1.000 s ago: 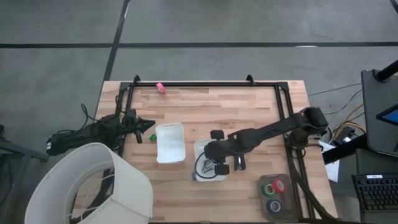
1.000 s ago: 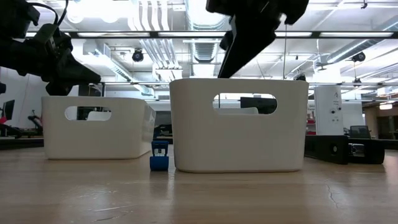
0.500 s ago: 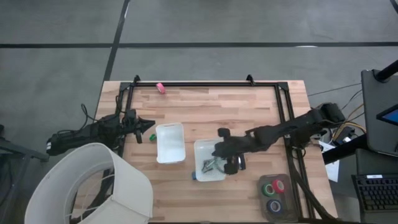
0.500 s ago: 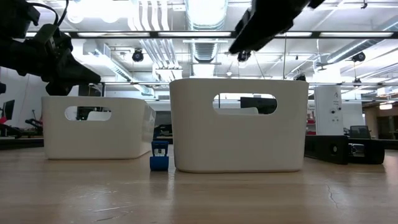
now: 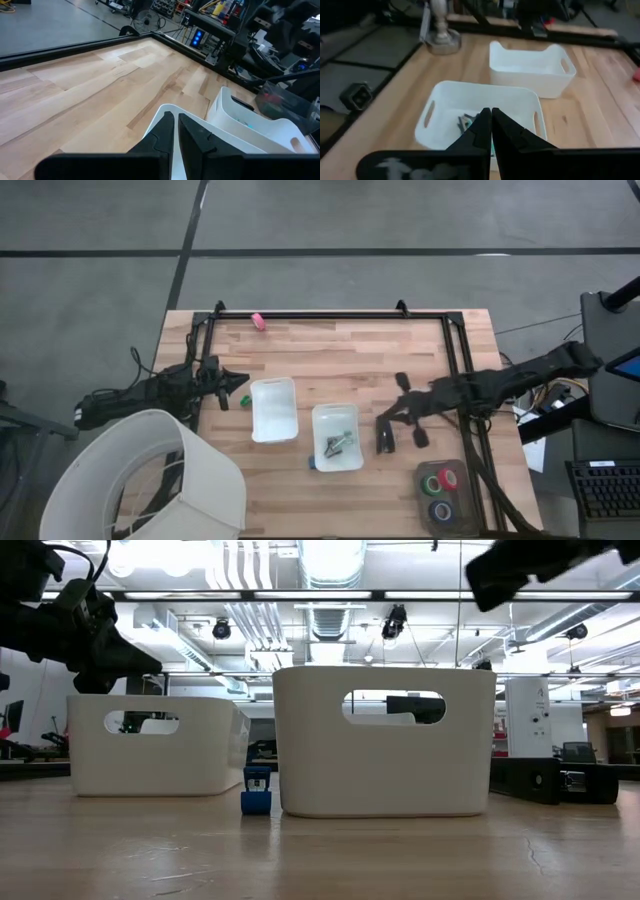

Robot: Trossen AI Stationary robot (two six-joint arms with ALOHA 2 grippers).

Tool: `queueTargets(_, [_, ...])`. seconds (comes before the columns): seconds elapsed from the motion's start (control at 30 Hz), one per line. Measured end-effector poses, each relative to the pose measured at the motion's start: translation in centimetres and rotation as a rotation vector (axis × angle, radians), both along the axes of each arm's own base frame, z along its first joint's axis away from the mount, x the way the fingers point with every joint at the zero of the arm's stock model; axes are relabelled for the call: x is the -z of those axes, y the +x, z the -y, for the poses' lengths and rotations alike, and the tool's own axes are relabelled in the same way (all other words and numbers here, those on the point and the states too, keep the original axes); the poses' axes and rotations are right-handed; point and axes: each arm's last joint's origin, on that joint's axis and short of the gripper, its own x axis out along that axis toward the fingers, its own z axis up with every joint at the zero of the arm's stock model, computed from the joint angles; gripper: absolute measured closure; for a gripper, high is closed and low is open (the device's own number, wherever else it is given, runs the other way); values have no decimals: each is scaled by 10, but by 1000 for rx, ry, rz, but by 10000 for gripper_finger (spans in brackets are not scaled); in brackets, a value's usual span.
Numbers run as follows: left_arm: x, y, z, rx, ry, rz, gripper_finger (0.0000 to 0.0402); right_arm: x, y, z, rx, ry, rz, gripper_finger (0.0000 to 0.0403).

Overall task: Pick and place Stapler, Stapler remover, tape
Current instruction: Put the pink tape into the black bin

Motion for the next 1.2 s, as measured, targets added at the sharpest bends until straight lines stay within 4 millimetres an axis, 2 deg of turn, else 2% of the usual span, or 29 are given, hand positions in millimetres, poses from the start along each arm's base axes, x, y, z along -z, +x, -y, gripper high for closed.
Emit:
queueTargets(0.2, [0, 0, 0, -1, 0, 0, 374, 10, -37, 14, 35, -39, 92, 394])
queueTargets(0.37, [0, 0, 0, 0, 0, 0, 374, 16, -57, 21, 64, 31, 157, 394])
queueTargets(0.5, [0, 0, 0, 0, 0, 0, 374, 22, -67, 22, 25, 19, 200, 394])
queueTargets(0.8, [0, 0, 0, -4, 3, 4, 374, 32, -79, 24, -18, -26, 261, 394])
queueTargets(0.93, [-1, 0, -1, -21, 12, 12, 374, 31, -81, 24, -18, 53, 249, 394])
queueTargets(1.0, [-7, 1, -3, -84, 35, 64, 374, 27, -81, 24, -19, 82, 254, 394])
queueTargets(1.13, [-18, 1, -5, -176, -64, 233, 374, 21, -81, 24, -18, 85, 279, 394])
queueTargets(1.2, [-27, 1, -7, -263, -52, 333, 374, 20, -81, 24, -14, 79, 281, 394])
